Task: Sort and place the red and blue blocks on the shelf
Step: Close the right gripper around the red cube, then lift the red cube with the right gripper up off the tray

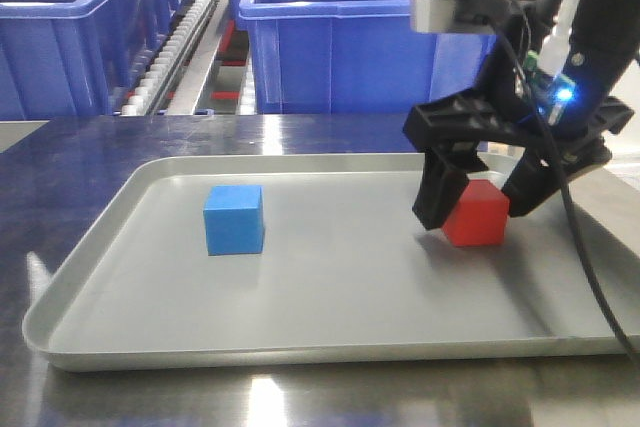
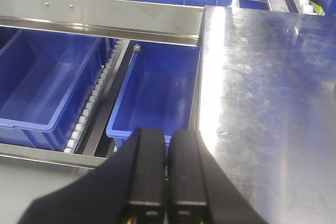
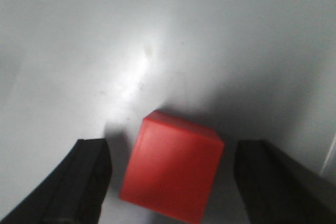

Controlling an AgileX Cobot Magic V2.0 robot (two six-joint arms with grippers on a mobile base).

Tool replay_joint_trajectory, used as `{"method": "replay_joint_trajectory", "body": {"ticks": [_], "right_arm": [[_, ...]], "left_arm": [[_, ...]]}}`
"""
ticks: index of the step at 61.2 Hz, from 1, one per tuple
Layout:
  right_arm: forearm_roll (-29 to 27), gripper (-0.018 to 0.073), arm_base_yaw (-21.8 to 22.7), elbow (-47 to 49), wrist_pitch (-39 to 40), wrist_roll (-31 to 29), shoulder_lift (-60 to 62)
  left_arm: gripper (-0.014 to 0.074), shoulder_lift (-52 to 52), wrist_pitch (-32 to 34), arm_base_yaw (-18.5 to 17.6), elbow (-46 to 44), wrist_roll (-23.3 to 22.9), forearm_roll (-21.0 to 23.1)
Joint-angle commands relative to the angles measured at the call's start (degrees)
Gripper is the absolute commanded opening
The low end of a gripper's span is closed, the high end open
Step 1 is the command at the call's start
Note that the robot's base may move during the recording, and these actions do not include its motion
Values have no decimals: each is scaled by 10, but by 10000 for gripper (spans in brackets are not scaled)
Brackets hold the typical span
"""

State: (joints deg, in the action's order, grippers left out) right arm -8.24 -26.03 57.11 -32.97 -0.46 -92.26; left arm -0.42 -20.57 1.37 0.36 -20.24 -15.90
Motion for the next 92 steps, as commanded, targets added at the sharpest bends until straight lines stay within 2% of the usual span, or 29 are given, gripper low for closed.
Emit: {"method": "replay_joint_trajectory", "body": {"ticks": [1, 9, 34, 47, 63, 71, 79, 92], "right_arm": [[2, 590, 1, 18, 31, -2, 21], [2, 526, 1, 18, 37, -2, 21], [2, 158, 1, 18, 40, -2, 24], [2, 52, 1, 20, 48, -2, 59], [6, 49, 3, 17, 118, -2, 166], [8, 49, 22, -4, 163, -2, 225], [8, 49, 57, -48, 195, -2, 286], [8, 49, 139, -136, 197, -2, 406]], "left_arm": [[122, -6, 36, -1, 15, -2, 1], [122, -6, 36, -1, 15, -2, 1], [122, -6, 36, -1, 15, -2, 1], [122, -6, 36, -1, 15, -2, 1], [122, -6, 36, -1, 15, -2, 1], [122, -6, 36, -1, 15, -2, 1], [122, -6, 36, -1, 15, -2, 1], [122, -6, 36, -1, 15, -2, 1]]}}
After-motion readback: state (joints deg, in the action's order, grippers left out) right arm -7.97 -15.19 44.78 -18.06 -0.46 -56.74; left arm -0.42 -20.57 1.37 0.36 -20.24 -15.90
